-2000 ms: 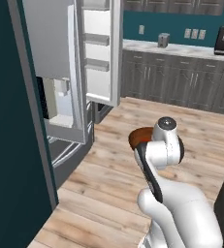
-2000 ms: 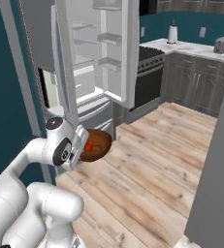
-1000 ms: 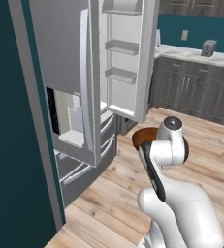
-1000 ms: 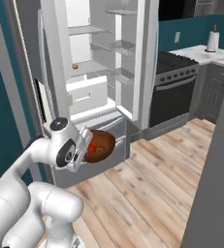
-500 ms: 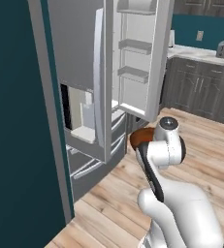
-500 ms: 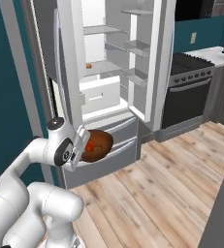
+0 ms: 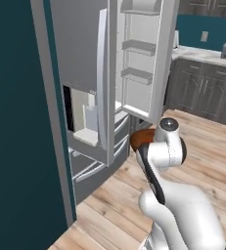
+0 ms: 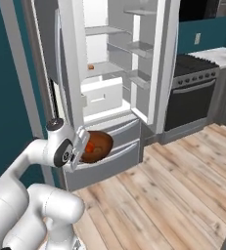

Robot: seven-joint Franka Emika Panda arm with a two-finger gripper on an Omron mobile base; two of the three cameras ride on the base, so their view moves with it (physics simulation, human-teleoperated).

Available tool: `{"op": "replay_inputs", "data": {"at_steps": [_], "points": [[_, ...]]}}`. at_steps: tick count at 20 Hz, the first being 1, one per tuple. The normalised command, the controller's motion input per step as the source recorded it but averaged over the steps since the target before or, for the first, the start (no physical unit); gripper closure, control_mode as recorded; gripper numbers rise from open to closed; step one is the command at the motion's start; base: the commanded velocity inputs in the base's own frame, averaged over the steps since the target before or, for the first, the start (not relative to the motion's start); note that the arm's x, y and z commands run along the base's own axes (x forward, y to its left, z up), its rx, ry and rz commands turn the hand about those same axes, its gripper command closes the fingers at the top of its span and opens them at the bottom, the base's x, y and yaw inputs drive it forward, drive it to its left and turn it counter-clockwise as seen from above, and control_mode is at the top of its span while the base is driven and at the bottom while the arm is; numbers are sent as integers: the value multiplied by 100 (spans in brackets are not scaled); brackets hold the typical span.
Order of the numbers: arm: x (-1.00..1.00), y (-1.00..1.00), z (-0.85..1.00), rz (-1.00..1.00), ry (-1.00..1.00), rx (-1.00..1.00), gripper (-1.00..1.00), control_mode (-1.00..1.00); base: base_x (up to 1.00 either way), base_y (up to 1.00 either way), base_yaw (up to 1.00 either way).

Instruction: Pick the chicken drumstick and tomato from their plates and place them in the bowl. Then put the bowl in the fridge.

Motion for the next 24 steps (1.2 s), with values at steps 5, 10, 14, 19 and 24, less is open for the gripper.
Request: {"op": "replay_inputs", "data": {"at_steps": [5, 10, 14, 19, 24], "points": [[0, 0, 0, 0, 0, 0, 100, 100, 74, -18, -7], [0, 0, 0, 0, 0, 0, 100, 100, 75, -6, -12], [0, 0, 0, 0, 0, 0, 100, 100, 42, -18, 0], [0, 0, 0, 0, 0, 0, 100, 100, 46, -35, 14], [0, 0, 0, 0, 0, 0, 100, 100, 36, -45, 29]]}}
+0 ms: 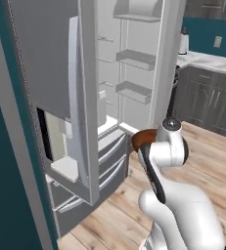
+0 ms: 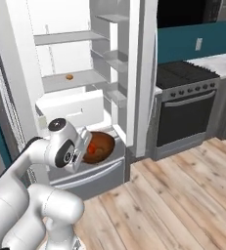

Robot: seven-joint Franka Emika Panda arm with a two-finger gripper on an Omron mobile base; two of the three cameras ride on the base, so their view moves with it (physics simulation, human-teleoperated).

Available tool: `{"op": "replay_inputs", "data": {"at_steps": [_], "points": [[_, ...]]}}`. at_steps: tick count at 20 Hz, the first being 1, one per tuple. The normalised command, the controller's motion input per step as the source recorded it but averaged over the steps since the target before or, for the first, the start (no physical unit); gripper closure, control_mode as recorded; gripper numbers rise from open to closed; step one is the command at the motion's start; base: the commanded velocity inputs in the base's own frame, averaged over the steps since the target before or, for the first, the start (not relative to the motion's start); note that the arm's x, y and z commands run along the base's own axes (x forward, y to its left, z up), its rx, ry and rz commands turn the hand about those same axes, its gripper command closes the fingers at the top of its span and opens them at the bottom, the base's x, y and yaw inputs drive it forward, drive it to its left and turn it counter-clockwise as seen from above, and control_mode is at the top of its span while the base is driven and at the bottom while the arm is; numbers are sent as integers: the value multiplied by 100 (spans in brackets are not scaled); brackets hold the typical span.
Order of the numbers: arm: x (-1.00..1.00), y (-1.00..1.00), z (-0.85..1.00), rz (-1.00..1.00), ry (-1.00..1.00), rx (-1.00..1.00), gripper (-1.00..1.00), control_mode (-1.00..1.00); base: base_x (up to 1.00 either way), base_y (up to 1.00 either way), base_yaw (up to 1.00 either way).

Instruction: Pick the chicken drumstick and tomato from their plates and place them in the bowl. Then put the bowl in the fridge.

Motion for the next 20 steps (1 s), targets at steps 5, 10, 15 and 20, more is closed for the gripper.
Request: {"op": "replay_inputs", "data": {"at_steps": [5, 10, 15, 20], "points": [[0, 0, 0, 0, 0, 0, 100, 100, 37, -43, 35], [0, 0, 0, 0, 0, 0, 100, 100, 22, -41, 45], [0, 0, 0, 0, 0, 0, 100, 100, 27, -45, 38], [0, 0, 0, 0, 0, 0, 100, 100, 26, -41, 43]]}}
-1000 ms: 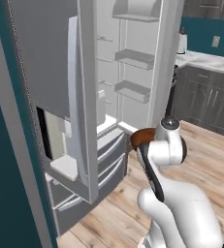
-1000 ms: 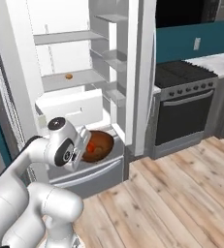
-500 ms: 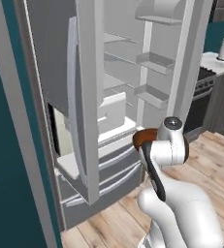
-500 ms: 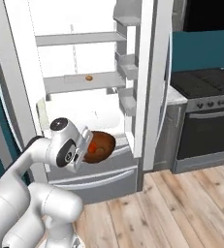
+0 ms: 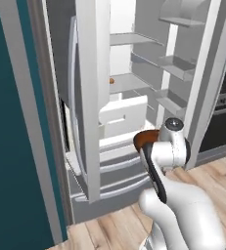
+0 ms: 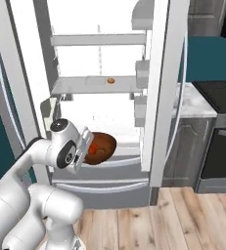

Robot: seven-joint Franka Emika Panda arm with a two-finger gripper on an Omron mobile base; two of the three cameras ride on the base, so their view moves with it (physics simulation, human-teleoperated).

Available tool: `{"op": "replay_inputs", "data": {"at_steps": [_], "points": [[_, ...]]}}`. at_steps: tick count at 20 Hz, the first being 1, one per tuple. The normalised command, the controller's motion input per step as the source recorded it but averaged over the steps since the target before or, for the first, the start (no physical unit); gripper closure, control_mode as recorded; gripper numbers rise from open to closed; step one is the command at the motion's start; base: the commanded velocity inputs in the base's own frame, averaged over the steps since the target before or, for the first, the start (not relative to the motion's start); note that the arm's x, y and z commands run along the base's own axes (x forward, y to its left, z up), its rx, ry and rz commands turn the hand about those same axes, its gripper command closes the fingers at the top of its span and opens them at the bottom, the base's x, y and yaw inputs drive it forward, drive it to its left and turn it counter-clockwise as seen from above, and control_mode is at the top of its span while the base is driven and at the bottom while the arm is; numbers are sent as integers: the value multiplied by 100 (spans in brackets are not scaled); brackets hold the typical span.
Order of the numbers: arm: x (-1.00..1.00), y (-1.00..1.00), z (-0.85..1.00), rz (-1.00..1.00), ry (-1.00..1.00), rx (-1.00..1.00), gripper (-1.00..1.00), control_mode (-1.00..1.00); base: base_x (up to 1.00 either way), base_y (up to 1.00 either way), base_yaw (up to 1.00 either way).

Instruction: Pick the chicken drumstick and tomato from their plates and place them in the bowl. Then put the bowl in the fridge.

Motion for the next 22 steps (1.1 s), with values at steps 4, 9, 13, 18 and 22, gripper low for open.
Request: {"op": "replay_inputs", "data": {"at_steps": [4, 9, 13, 18, 22], "points": [[0, 0, 0, 0, 0, 0, 100, 100, 25, -39, 47], [0, 0, 0, 0, 0, 0, 100, 100, 28, -43, 38], [0, 0, 0, 0, 0, 0, 100, 100, 40, -51, 18], [0, 0, 0, 0, 0, 0, 100, 100, 46, -43, 15], [0, 0, 0, 0, 0, 0, 100, 100, 49, -36, 17]]}}
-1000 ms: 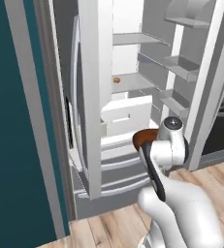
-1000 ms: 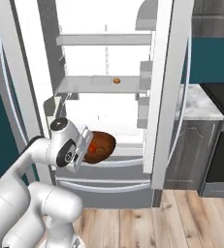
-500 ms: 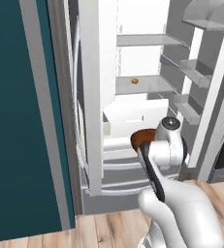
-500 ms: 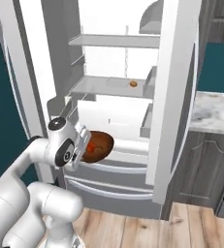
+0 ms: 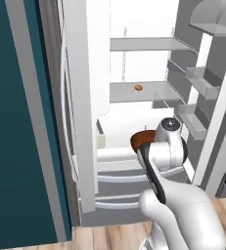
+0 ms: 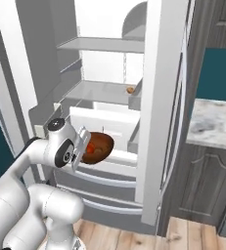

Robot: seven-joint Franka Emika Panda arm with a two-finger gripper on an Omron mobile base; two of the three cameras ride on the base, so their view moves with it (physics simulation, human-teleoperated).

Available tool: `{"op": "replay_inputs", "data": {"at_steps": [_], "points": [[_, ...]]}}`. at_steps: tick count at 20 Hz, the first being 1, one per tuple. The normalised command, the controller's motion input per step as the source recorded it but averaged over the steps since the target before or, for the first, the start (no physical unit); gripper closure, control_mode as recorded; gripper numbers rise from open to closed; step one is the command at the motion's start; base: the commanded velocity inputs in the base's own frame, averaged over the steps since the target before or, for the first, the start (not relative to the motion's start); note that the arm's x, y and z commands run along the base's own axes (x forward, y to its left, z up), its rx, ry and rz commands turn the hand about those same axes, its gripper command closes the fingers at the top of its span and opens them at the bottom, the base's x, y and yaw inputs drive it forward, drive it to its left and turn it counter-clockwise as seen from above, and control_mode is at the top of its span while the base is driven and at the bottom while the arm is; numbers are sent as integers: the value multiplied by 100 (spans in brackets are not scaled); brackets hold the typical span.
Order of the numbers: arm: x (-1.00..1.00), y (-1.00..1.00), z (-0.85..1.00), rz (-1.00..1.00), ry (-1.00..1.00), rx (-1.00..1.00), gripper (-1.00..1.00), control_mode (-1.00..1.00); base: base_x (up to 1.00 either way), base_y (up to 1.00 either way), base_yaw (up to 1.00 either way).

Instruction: Pick the chicken drumstick and tomato from their plates and place them in the bowl. Then put the bowl in the fridge.

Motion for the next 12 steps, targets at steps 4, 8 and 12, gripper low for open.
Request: {"op": "replay_inputs", "data": {"at_steps": [4, 8, 12], "points": [[0, 0, 0, 0, 0, 0, 100, 100, 47, -38, 14], [0, 0, 0, 0, 0, 0, 100, 100, 46, -44, 10], [0, 0, 0, 0, 0, 0, 100, 100, 43, -32, 8]]}}
